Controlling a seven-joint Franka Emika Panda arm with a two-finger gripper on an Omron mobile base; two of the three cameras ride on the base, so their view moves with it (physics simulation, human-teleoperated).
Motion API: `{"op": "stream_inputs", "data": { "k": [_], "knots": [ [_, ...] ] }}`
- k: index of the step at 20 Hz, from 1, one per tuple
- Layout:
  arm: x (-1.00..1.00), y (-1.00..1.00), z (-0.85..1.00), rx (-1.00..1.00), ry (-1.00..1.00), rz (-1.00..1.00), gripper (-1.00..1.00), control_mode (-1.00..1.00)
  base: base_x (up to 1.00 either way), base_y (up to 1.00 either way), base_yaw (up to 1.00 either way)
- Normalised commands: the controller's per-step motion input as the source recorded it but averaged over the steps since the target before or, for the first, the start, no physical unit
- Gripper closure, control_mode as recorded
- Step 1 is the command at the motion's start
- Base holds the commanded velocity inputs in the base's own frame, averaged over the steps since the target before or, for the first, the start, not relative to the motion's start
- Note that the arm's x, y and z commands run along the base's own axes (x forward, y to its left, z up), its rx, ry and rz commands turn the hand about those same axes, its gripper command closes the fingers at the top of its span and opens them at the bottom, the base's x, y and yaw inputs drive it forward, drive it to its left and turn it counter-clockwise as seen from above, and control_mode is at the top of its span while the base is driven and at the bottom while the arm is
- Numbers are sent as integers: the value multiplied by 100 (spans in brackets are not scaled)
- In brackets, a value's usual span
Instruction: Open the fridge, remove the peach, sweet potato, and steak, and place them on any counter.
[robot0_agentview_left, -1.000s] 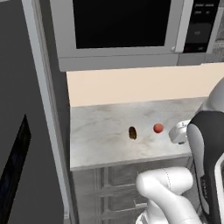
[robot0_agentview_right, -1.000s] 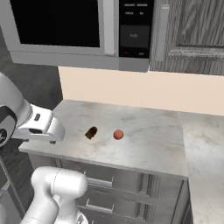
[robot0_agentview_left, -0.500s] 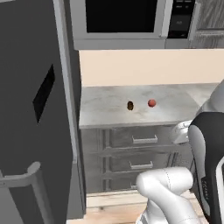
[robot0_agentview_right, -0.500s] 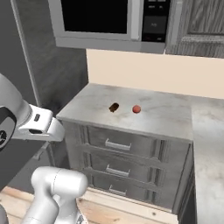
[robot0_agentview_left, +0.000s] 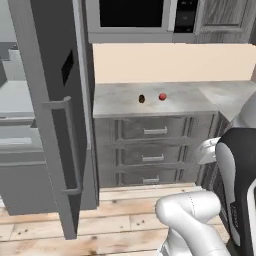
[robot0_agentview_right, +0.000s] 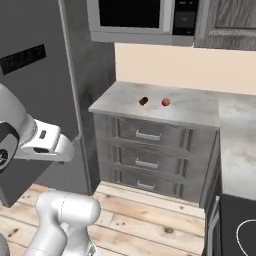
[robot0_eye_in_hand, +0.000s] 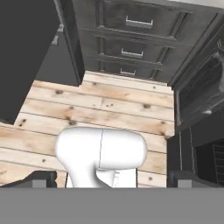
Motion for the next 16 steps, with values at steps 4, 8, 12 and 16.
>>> {"op": "stream_inputs", "data": {
  "k": [4, 8, 12, 16],
  "knots": [
    [0, 0, 0, 0, 0, 0, -100, 100, -100, 32, 0],
    [0, 0, 0, 0, 0, 0, -100, 100, -100, 64, -5],
    [0, 0, 0, 0, 0, 0, -100, 100, -75, 88, -10],
    [0, 0, 0, 0, 0, 0, -100, 100, -3, 100, -7]
  ]
}}
